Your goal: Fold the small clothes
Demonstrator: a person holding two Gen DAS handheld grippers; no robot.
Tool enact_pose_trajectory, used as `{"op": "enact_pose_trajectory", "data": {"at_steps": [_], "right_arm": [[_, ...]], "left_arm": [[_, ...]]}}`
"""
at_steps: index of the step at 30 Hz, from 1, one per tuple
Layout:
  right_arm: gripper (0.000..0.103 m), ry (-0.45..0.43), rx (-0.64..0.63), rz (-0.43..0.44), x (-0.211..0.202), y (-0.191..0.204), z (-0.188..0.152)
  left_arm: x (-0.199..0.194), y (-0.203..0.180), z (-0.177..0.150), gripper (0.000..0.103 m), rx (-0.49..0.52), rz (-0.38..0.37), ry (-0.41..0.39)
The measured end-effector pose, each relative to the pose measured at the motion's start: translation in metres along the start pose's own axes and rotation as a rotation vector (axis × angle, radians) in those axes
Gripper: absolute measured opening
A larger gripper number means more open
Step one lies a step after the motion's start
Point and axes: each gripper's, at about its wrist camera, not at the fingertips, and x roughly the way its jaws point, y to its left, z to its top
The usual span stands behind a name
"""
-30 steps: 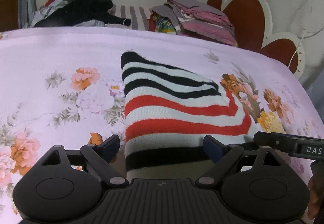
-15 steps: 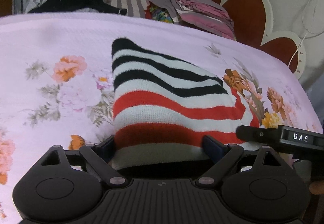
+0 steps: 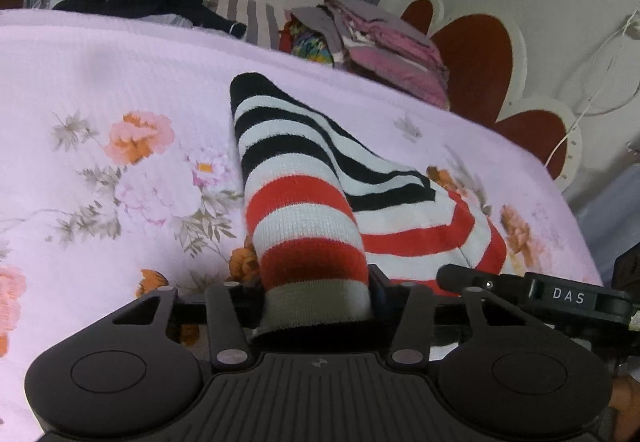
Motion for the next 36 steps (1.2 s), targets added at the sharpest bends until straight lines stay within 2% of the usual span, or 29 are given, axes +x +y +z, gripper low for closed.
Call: {"op": "enact_pose_trajectory", "data": {"at_steps": [4, 9, 16, 21, 25, 28, 30, 32, 33, 36], "right_arm": [[0.037, -0.011, -0.031, 0.023, -0.005, 0.035, 0.004], [0.037, -0.013, -0.074, 0.086, 0.012, 0.107, -0.002], [0.037, 0.006, -0.095, 0.157, 0.081, 0.231, -0.043], [0.037, 0.026, -0.102, 0.185, 0.148, 0.310, -0.069], [0.037, 0.066, -0.095, 0.180, 0.192, 0.346, -0.086], [0.037, 0.084, -0.092, 0.136, 0.218, 0.354, -0.092], [0.038, 0.085, -0.092, 0.087, 0.229, 0.355, -0.096], [0.042, 0.087, -0.103, 0.054, 0.232, 0.351, -0.096], [0.046, 0.084, -0.102, 0.041, 0.231, 0.349, -0.095], [0.047, 0.068, -0.109, -0.008, 0.227, 0.349, -0.095]], "left_arm": [[-0.033, 0.019, 0.012, 0.048, -0.008, -0.009, -0.022], [-0.091, 0.073, 0.026, 0.048, -0.015, 0.021, -0.077], [-0.170, 0.206, 0.039, 0.048, -0.027, 0.082, -0.118], [-0.204, 0.299, 0.052, 0.048, -0.027, 0.136, -0.139], [-0.211, 0.353, 0.058, 0.048, -0.003, 0.181, -0.167], [-0.208, 0.387, 0.057, 0.048, 0.004, 0.245, -0.204], [-0.199, 0.408, 0.054, 0.048, 0.011, 0.286, -0.164], [-0.194, 0.421, 0.050, 0.048, -0.020, 0.249, -0.159], [-0.194, 0.421, 0.049, 0.048, -0.026, 0.244, -0.165], [-0.191, 0.416, 0.052, 0.048, -0.011, 0.248, -0.167]]}}
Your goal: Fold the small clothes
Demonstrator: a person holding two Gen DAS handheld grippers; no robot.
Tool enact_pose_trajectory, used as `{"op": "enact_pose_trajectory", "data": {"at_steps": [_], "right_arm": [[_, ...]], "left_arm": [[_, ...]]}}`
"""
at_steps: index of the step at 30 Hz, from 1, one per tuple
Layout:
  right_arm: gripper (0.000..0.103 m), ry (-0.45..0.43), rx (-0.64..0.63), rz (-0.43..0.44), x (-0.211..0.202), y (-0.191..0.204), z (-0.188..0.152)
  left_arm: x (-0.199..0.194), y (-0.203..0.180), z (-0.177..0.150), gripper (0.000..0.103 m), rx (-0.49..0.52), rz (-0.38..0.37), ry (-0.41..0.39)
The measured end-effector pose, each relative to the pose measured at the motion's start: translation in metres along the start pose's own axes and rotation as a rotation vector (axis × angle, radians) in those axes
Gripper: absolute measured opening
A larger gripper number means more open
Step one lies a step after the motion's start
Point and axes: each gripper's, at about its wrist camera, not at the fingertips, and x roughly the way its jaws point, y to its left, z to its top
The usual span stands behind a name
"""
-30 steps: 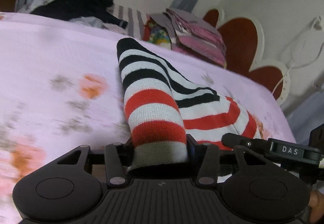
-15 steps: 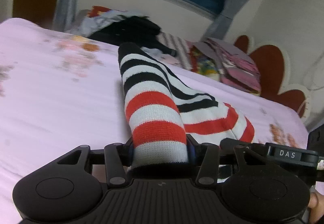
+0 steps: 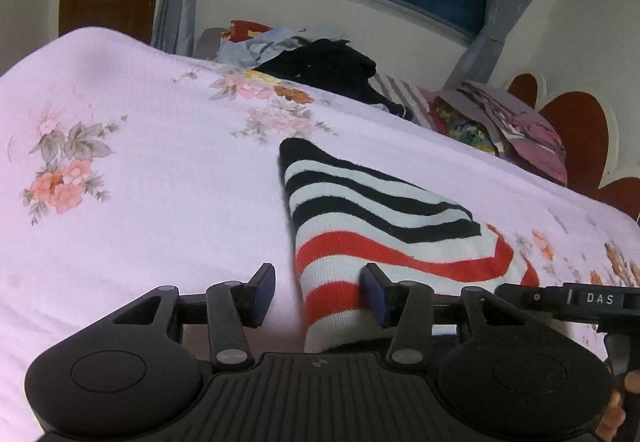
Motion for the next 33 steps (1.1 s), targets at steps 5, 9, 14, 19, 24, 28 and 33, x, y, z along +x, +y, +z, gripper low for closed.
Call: {"op": "enact_pose_trajectory", "data": {"at_steps": [5, 9, 14, 19, 24, 28, 33], "right_arm": [[0.040, -0.023, -0.044, -0.036, -0.012, 0.012, -0.003], [0.011, -0.064, -0.112, -0.090, -0.011, 0.028, 0.005], [0.016, -0.016, -0.185, -0.174, 0.017, 0.028, 0.007], [0.022, -0.061, -0.164, -0.129, -0.012, 0.031, 0.005], [0.024, -0.064, -0.241, -0.062, -0.051, 0.051, -0.019], [0.024, -0.025, -0.282, -0.064, -0.053, 0.061, -0.048], [0.021, -0.018, -0.393, -0.210, -0.032, 0.063, -0.065]], "left_arm": [[-0.017, -0.014, -0.006, 0.048, 0.012, -0.035, 0.003], [-0.041, -0.029, -0.023, 0.048, 0.046, -0.037, -0.021], [-0.040, -0.039, -0.031, 0.048, 0.073, 0.005, -0.028], [-0.056, -0.047, -0.030, 0.048, 0.080, 0.031, -0.017], [-0.069, -0.051, -0.044, 0.048, 0.065, 0.033, 0.014], [-0.062, -0.052, -0.052, 0.049, 0.081, 0.067, 0.021], [-0.060, -0.058, -0.053, 0.058, 0.104, 0.073, 0.017]]}}
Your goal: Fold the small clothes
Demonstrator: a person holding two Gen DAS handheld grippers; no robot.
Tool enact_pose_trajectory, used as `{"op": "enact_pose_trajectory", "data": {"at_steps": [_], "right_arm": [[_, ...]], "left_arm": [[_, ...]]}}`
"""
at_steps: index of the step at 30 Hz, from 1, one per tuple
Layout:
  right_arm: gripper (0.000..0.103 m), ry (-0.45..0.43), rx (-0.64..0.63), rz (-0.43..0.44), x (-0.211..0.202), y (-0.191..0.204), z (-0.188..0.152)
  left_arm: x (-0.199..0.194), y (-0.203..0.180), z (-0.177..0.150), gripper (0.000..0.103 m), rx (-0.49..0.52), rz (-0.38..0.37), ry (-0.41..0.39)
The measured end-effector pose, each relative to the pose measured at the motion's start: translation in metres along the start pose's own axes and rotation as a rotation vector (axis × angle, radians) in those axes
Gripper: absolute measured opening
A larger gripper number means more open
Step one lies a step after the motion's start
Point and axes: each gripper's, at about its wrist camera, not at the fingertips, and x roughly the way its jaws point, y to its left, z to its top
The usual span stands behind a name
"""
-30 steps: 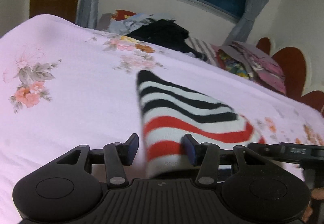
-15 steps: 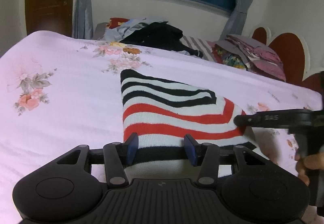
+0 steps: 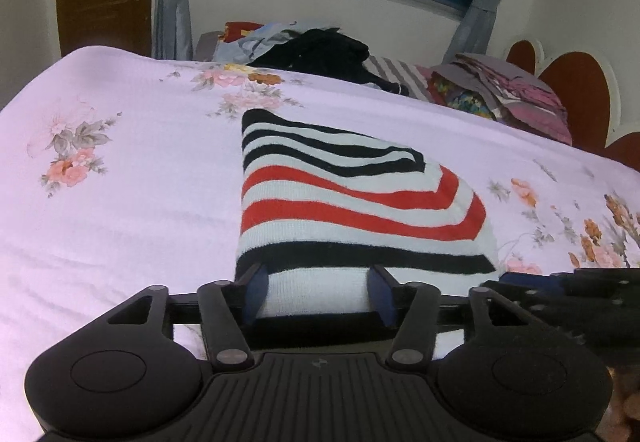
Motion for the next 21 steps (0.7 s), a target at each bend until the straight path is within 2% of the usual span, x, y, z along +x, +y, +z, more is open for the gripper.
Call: {"op": "enact_pose_trajectory", "data": {"at_steps": [2, 4, 5, 6, 7, 8, 10, 11, 12, 15, 19, 21], "right_arm": [[0.024, 0.004, 0.027, -0.014, 0.000, -0.001, 0.002], [0.025, -0.017, 0.053, 0.011, -0.013, 0.000, 0.004], [0.032, -0.025, 0.052, 0.024, -0.021, 0.000, 0.001], [0.047, -0.028, 0.057, 0.029, -0.027, 0.001, -0.002], [0.053, -0.026, 0.059, 0.028, -0.031, 0.003, -0.007], [0.053, -0.012, 0.048, 0.023, -0.031, 0.005, -0.012], [0.051, 0.017, 0.044, 0.027, -0.027, 0.008, -0.020], [0.042, 0.033, 0.047, 0.041, -0.023, 0.009, -0.023], [0.021, 0.052, 0.050, 0.057, -0.019, 0.010, -0.026], [0.009, 0.073, 0.038, 0.051, -0.011, 0.012, -0.030], [0.007, 0.039, 0.087, 0.018, -0.018, -0.002, -0.027], [0.007, 0.089, 0.117, 0.027, -0.004, -0.010, -0.035]], "left_arm": [[0.000, -0.004, -0.001, 0.061, 0.016, 0.007, 0.000], [0.001, -0.004, 0.001, 0.062, 0.012, 0.010, -0.001], [0.000, -0.003, 0.001, 0.062, 0.005, 0.007, -0.001], [0.000, -0.003, 0.002, 0.062, 0.001, 0.006, 0.000], [0.000, -0.002, 0.002, 0.062, -0.002, 0.003, 0.001], [0.000, -0.002, 0.002, 0.062, -0.006, 0.001, 0.001], [-0.001, -0.001, 0.002, 0.062, -0.013, -0.004, 0.002], [-0.001, 0.000, 0.002, 0.062, -0.015, -0.005, 0.002], [0.000, 0.000, 0.002, 0.062, -0.016, -0.007, 0.001], [-0.001, 0.000, 0.001, 0.062, -0.015, -0.011, 0.000], [-0.007, 0.002, 0.004, 0.062, -0.053, -0.043, -0.008], [-0.006, -0.001, 0.000, 0.062, -0.050, -0.046, -0.005]]}}
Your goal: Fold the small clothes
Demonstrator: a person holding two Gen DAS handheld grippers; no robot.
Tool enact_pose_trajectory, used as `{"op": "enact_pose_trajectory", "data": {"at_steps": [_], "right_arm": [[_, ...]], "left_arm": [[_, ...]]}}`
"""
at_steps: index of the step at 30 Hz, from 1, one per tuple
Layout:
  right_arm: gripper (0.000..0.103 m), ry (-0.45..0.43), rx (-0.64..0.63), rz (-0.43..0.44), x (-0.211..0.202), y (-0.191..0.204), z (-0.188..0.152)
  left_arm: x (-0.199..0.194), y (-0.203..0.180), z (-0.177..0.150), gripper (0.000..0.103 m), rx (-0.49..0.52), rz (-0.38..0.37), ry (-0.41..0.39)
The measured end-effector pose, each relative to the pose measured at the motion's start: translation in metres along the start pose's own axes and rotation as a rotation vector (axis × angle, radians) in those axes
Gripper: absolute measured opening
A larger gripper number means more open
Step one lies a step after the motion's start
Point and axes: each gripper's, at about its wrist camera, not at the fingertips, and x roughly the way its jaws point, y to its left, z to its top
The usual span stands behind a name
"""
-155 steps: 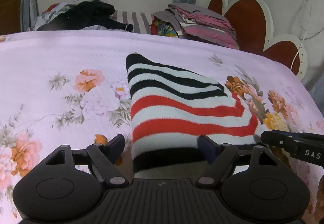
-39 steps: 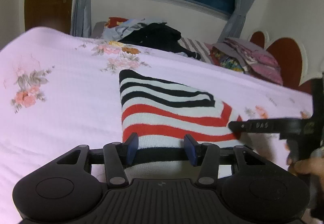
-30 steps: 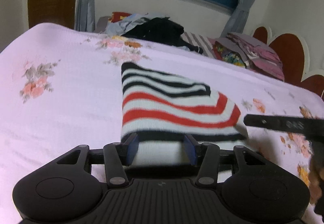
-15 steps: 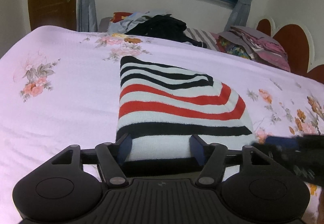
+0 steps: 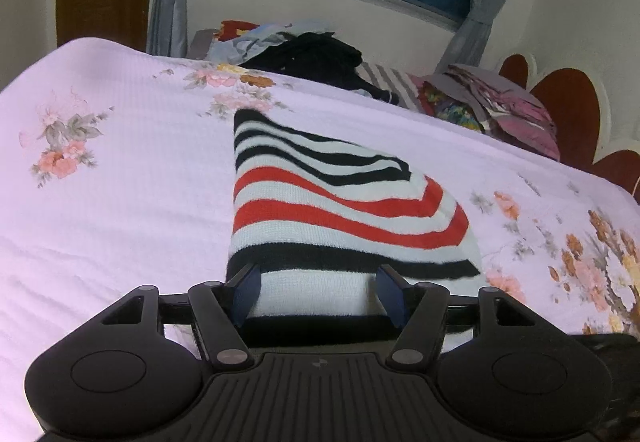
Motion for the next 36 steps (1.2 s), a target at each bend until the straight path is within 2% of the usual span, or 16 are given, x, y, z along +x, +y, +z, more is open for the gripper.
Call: {"op": "enact_pose_trajectory", "data": {"at_steps": [2, 4, 6, 9, 15, 17, 19, 22, 25, 27, 29, 31, 33, 34, 36], "right_arm": [[0.007, 0.002, -0.040, -0.012, -0.001, 0.007, 0.000], [0.008, 0.002, -0.029, -0.007, -0.007, 0.006, 0.005], [0.020, -0.041, -0.007, 0.013, -0.022, 0.004, 0.012], [0.023, -0.115, -0.008, 0.016, -0.037, 0.004, 0.031], [0.023, -0.143, 0.025, -0.023, 0.000, 0.000, 0.076], [0.023, -0.110, 0.006, -0.062, 0.018, -0.001, 0.082], [0.023, -0.066, -0.009, -0.089, 0.037, -0.003, 0.080], [0.024, -0.065, 0.000, -0.085, 0.038, -0.006, 0.076], [0.027, -0.117, 0.016, -0.043, 0.009, -0.002, 0.071], [0.039, -0.149, -0.002, -0.022, -0.013, 0.004, 0.057], [0.043, -0.155, -0.031, -0.038, -0.026, 0.008, 0.042], [0.043, -0.142, -0.020, -0.062, -0.032, 0.007, 0.026], [0.044, -0.116, -0.004, -0.077, -0.031, 0.005, 0.015], [0.046, -0.092, 0.001, -0.088, -0.026, 0.005, 0.011], [0.051, -0.047, 0.001, -0.107, -0.015, 0.007, 0.005]], "left_arm": [[0.004, -0.003, -0.005, 0.063, 0.040, 0.024, -0.005], [0.005, -0.005, -0.008, 0.063, 0.065, 0.038, -0.009], [0.004, -0.004, -0.007, 0.065, 0.059, 0.037, -0.009], [0.005, 0.000, -0.003, 0.067, 0.025, 0.031, -0.005], [0.008, -0.009, -0.005, 0.078, 0.033, 0.030, -0.005], [0.010, -0.011, -0.006, 0.081, 0.039, 0.032, -0.006], [0.010, -0.014, -0.005, 0.084, 0.053, 0.034, -0.005], [0.011, -0.016, -0.002, 0.093, 0.066, 0.026, 0.009], [0.014, -0.018, 0.001, 0.100, 0.068, 0.026, 0.028], [0.014, -0.017, 0.002, 0.103, 0.048, 0.023, 0.040], [0.013, -0.015, 0.004, 0.103, 0.028, 0.028, 0.052], [0.014, -0.013, 0.003, 0.103, 0.005, 0.063, 0.085], [0.023, -0.010, 0.002, 0.103, -0.022, 0.142, 0.173], [0.027, -0.007, 0.000, 0.103, -0.034, 0.157, 0.214], [0.027, -0.002, -0.006, 0.103, -0.050, 0.129, 0.233]]}}
